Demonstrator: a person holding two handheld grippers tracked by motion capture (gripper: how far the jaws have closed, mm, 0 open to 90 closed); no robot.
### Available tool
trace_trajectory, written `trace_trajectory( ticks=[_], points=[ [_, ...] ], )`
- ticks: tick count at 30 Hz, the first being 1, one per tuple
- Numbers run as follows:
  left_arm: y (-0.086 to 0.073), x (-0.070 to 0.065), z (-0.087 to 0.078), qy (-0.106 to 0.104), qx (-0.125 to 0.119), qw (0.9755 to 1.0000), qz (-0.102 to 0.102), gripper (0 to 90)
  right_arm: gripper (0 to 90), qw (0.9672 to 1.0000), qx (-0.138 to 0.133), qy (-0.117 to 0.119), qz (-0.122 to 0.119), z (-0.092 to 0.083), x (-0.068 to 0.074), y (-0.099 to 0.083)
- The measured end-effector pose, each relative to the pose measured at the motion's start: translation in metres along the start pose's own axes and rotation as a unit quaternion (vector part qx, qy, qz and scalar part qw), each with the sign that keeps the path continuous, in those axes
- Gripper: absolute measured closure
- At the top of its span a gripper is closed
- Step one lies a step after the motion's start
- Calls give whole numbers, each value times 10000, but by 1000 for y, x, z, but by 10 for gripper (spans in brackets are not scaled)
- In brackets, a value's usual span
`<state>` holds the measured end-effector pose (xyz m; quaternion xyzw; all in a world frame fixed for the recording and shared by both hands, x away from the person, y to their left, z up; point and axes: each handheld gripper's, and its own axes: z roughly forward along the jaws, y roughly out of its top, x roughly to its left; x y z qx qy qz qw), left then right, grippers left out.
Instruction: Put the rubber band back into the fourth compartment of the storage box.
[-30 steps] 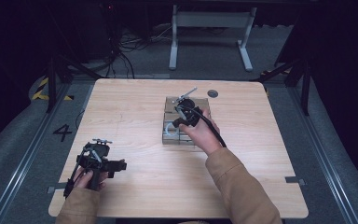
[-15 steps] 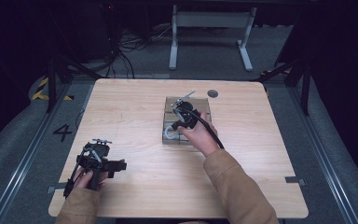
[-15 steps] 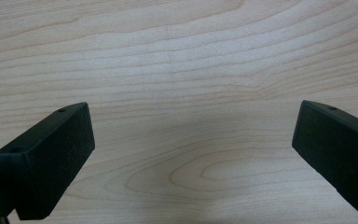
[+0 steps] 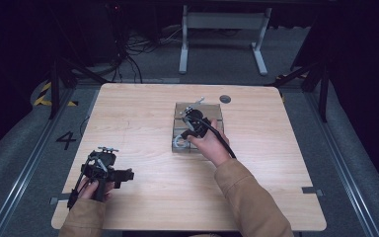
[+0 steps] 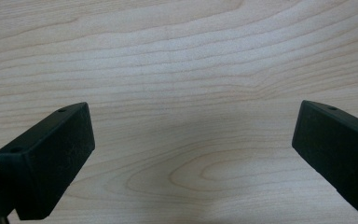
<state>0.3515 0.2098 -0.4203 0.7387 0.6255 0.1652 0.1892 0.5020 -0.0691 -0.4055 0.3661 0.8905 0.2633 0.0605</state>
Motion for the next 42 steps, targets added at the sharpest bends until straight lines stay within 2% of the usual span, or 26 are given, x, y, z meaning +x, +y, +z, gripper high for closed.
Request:
trace_trajectory(
  ticks=[24,25,28,30,36,42],
  points=[
    [0,0,0,-1,-6,10000,-8,0,820,9999,141,-19,-3,7,-1,-2],
    [0,0,0,0,-4,10000,-6,0,813,9999,153,13,-12,8,-1,-2],
    [0,0,0,-3,-6,10000,-11,0,706,9998,167,-10,-47,9,-1,-2],
    [0,0,0,2,-6,10000,-8,0,687,9999,127,-26,-26,8,-2,-2],
    [0,0,0,3,19,10000,30,0,673,10000,20,3,-9,-1,-2,-3],
    [1,0,0,-3,9,10000,30,0,657,9998,-196,36,-64,-24,0,-4]
  ],
)
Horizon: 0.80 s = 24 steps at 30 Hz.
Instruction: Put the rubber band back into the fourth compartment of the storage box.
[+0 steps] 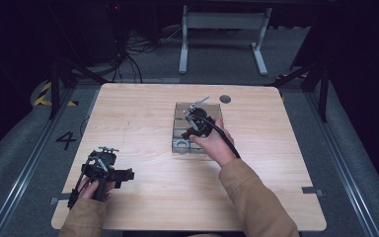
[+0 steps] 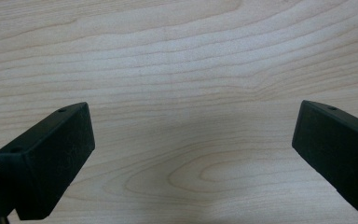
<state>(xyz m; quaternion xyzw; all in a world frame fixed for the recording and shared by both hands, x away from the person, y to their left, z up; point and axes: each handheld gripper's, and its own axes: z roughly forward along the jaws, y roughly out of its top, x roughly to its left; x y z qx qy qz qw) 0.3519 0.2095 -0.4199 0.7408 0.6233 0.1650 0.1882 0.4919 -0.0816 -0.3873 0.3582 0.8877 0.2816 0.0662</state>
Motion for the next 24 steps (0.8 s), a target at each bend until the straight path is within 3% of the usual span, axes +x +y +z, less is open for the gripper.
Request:
trace_trajectory(
  ticks=[15,24],
  points=[
    [0,-1,-1,8,-25,10000,-23,0,624,9992,-371,150,-81,-55,4,-23],
    [0,-2,-1,19,-40,10000,-12,0,608,9988,-480,-5,-106,-84,-3,-54]
  ],
)
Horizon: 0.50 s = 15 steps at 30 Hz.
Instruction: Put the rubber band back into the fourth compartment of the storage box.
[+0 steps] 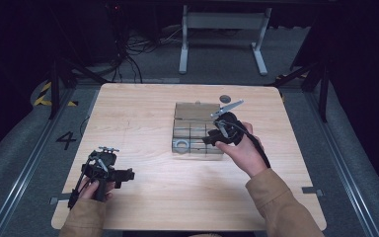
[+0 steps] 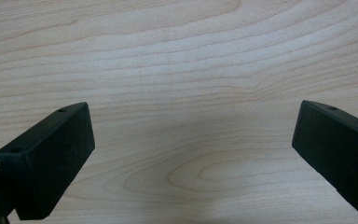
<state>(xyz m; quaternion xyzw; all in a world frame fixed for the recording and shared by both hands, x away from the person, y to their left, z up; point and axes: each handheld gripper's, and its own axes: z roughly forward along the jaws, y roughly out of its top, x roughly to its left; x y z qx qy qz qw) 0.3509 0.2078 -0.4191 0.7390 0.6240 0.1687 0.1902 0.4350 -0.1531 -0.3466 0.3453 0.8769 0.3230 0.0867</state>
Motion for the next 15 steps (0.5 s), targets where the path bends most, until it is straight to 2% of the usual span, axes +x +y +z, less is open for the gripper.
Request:
trace_trajectory(
  ticks=[15],
  points=[
    [0,0,-1,1,1,10000,-8,0,573,9992,-208,-122,304,-38,-9,-45]
  ],
)
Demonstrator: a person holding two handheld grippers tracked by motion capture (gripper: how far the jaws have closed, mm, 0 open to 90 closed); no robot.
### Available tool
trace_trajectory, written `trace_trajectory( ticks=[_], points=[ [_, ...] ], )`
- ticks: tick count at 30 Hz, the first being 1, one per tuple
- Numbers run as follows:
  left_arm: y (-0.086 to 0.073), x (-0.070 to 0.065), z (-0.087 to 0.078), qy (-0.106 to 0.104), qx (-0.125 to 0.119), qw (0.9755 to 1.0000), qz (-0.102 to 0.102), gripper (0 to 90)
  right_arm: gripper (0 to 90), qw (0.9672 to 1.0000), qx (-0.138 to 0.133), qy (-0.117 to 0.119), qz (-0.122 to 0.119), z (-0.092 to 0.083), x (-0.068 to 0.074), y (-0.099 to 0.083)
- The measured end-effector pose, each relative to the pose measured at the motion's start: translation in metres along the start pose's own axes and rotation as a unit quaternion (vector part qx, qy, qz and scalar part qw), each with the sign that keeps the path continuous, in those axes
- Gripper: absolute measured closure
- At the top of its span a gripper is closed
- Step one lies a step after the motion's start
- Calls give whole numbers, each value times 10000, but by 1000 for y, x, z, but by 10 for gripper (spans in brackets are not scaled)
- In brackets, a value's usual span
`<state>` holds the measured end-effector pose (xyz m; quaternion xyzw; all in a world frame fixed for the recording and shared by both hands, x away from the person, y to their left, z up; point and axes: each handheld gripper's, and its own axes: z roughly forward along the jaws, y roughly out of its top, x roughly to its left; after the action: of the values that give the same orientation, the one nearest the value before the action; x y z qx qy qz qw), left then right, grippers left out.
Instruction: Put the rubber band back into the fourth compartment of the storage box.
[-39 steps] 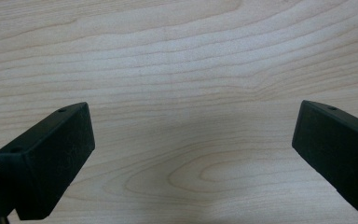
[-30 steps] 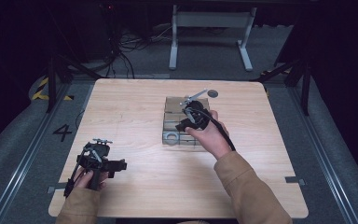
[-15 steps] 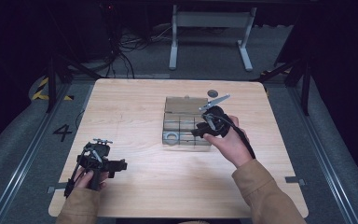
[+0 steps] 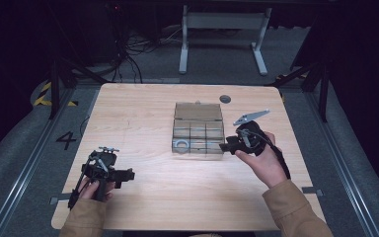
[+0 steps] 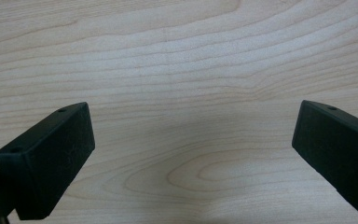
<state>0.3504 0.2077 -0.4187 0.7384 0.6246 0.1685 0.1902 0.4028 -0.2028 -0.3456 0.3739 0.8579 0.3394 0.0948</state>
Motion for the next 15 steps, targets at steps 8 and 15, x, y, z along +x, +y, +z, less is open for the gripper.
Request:
trace_trajectory(
  ticks=[8,15],
  points=[
    [0,0,0,14,-1,10000,2,0,552,9998,-19,-105,145,-17,-6,-23],
    [0,-1,0,18,-14,10000,-14,0,528,9992,-94,-177,334,-32,-14,-43]
  ],
)
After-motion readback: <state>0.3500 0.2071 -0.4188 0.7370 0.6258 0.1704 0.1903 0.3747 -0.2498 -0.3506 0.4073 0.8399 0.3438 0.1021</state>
